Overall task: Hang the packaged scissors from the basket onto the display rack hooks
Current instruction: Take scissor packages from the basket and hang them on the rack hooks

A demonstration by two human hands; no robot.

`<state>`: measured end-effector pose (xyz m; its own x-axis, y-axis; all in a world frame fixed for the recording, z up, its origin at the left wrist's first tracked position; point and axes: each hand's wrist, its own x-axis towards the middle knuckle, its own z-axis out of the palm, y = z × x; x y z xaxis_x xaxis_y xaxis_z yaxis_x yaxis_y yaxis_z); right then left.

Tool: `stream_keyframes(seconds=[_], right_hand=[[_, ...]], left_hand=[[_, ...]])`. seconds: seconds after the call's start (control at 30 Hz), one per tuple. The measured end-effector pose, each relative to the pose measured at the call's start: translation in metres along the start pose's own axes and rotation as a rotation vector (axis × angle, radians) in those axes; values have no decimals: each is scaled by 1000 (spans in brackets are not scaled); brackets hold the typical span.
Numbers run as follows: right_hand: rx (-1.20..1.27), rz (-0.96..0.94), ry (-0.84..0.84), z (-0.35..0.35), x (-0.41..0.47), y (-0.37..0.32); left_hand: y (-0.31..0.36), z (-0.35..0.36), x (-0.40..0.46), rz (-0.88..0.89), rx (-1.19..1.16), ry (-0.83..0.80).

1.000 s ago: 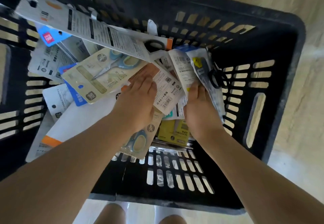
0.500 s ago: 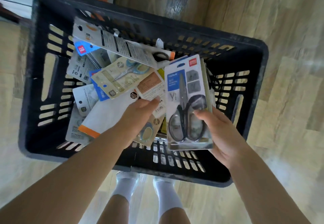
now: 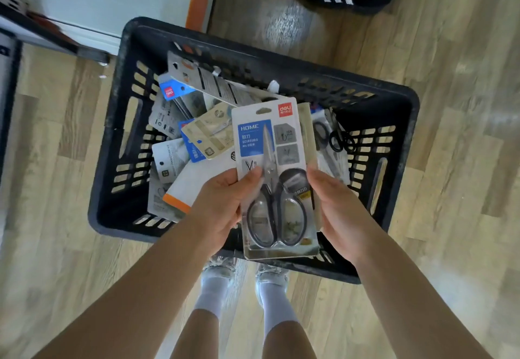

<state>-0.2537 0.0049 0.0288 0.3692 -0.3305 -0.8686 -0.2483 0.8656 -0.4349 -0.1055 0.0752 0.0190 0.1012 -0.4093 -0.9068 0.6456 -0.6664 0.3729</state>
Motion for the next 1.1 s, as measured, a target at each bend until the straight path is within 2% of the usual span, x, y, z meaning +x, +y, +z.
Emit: stream_keyframes(seconds=[0.13, 0.37, 0.57, 0.83, 1.1], right_hand=[[66, -15, 66, 12, -6, 2], [128, -43, 244, 10, -12, -6], [76, -55, 227, 11, -16, -11], [16, -2, 191, 27, -16, -6], [-147, -14, 83, 35, -34, -29]], left_hand=[[10, -14, -13, 41, -5, 8], [31, -65, -19, 31, 6, 129], [32, -88, -20, 37, -16, 131], [27, -85, -32, 15, -25, 76], [30, -91, -60, 79, -140, 176]])
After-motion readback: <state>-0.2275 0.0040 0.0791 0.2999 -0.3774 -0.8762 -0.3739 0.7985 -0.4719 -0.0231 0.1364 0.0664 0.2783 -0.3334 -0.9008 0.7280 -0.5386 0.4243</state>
